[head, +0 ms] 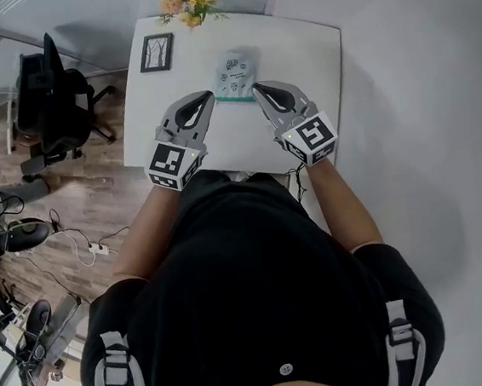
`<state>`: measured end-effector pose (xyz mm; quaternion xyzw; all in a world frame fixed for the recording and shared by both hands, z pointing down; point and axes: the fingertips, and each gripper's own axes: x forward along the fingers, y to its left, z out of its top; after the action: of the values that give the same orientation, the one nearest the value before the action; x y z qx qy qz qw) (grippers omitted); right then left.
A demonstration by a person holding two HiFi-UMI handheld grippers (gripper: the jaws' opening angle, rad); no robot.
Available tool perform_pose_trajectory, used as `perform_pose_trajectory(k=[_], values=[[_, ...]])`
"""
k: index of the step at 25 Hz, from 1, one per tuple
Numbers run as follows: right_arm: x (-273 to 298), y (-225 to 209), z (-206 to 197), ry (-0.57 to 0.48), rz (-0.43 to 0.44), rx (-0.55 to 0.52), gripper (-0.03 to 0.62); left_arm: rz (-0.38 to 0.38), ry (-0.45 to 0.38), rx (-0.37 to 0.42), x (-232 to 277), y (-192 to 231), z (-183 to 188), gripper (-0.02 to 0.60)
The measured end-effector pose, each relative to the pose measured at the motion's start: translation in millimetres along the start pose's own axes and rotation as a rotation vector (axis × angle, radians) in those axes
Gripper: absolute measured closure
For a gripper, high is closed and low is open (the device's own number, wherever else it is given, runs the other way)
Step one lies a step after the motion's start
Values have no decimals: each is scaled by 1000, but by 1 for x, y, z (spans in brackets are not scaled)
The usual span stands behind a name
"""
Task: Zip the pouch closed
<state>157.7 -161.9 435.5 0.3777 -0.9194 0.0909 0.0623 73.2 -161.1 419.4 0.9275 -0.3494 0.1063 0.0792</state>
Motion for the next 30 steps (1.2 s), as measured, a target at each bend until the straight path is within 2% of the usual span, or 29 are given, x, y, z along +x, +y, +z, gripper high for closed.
perform_pose_trajectory(k=[9,18,30], values=[[1,13,69,-82,-63,-50,583,-85,-114,28,-8,11,58,574],[2,16,91,-99,-95,-81,583,-137,-156,37,-4,16,78,574],[0,19,102,-113,-120,-104,583,-160,-171,30,-5,14,85,574]])
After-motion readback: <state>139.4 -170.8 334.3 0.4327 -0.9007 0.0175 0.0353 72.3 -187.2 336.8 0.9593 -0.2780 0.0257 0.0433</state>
